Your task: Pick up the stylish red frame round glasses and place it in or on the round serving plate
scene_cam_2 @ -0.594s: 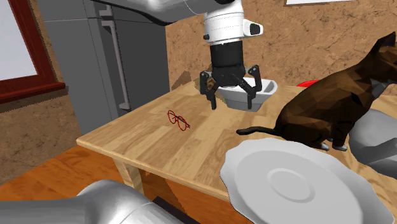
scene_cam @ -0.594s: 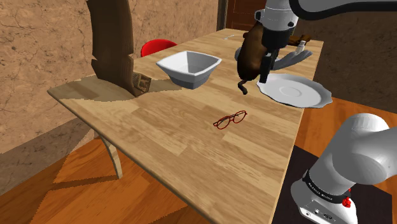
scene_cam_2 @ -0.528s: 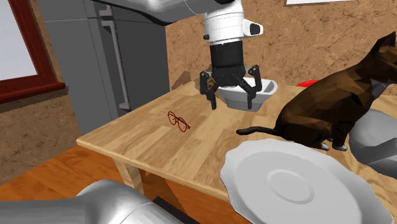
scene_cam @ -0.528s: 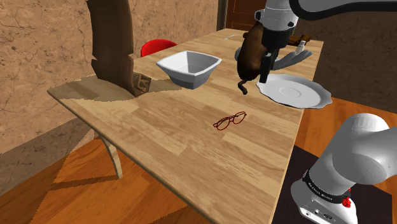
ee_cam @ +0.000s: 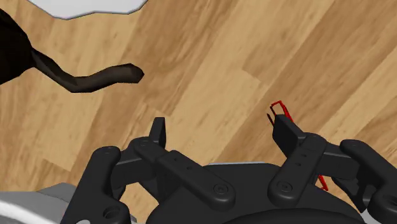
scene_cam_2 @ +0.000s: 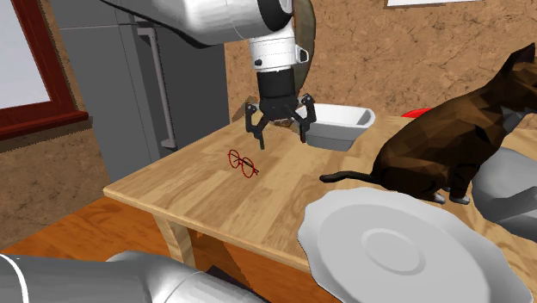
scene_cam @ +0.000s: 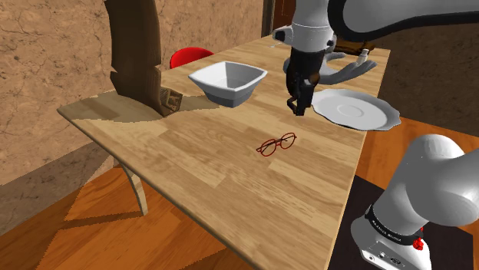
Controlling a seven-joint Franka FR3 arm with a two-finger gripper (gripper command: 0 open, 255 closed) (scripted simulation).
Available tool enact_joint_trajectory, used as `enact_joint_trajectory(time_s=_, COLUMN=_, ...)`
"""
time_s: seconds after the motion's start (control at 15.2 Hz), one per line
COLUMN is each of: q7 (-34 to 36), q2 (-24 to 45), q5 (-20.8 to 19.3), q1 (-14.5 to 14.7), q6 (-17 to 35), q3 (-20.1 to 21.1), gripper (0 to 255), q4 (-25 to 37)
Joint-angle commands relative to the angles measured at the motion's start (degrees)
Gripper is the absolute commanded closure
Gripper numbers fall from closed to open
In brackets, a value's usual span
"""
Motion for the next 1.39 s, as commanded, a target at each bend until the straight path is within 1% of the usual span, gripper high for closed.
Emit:
enact_joint_trajectory(time_s=0.0, q7=-5.0, q2=1.5, q5=0.8, q1=2.9, q6=1.8, q3=0.3, gripper=0, q4=-0.3)
enact_joint_trajectory(time_s=0.46, q7=-21.4, q2=3.3, q5=4.3, q1=13.2, q6=5.3, q3=1.6, gripper=0, q4=-2.2)
enact_joint_trajectory(time_s=0.53, q7=-21.4, q2=3.3, q5=4.3, q1=13.2, q6=5.3, q3=1.6, gripper=0, q4=-2.2)
enact_joint_trajectory(time_s=0.99, q7=-21.4, q2=3.6, q5=4.3, q1=13.2, q6=11.2, q3=1.6, gripper=0, q4=-7.7)
enact_joint_trajectory(time_s=1.32, q7=-21.4, q2=3.6, q5=4.3, q1=13.2, q6=11.2, q3=1.6, gripper=0, q4=-7.7)
